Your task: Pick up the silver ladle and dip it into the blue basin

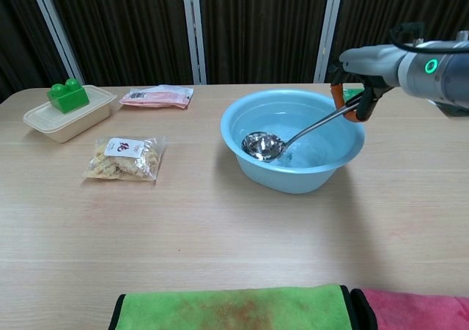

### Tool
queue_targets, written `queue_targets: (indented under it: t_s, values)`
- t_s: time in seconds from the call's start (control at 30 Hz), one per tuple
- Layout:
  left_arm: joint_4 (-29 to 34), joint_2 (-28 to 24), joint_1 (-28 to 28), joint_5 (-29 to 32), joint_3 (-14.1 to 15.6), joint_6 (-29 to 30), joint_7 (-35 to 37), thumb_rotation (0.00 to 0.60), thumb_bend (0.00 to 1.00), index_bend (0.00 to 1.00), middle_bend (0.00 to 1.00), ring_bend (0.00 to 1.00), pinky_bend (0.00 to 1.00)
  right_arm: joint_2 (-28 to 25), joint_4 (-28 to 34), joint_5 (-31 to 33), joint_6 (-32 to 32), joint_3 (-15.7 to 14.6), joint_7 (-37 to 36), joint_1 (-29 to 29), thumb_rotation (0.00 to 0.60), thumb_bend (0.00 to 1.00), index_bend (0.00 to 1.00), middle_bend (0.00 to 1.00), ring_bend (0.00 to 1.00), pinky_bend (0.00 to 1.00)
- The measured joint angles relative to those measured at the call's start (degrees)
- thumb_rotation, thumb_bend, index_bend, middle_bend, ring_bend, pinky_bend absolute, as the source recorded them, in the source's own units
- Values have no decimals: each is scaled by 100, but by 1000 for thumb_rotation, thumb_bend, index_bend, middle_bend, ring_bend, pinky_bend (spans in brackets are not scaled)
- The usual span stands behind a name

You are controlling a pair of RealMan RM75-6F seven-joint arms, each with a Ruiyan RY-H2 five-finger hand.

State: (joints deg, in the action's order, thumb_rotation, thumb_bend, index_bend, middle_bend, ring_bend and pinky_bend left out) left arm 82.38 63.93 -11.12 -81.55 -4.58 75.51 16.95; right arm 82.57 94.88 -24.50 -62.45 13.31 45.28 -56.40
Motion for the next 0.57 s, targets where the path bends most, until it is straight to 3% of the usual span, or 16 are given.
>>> queue_targets:
  t_s: [0.27,0.57]
  values:
    - [34,6,18,-33,16,67,-83,600,453,31,0,0,0,-529,664,378,-364,245,378,-184,600,473,689,0,0,0]
    - [51,59,-15,-79,56,32,-253,600,453,30,0,0,0,-716,601,620,-226,230,353,-212,600,472,689,0,0,0]
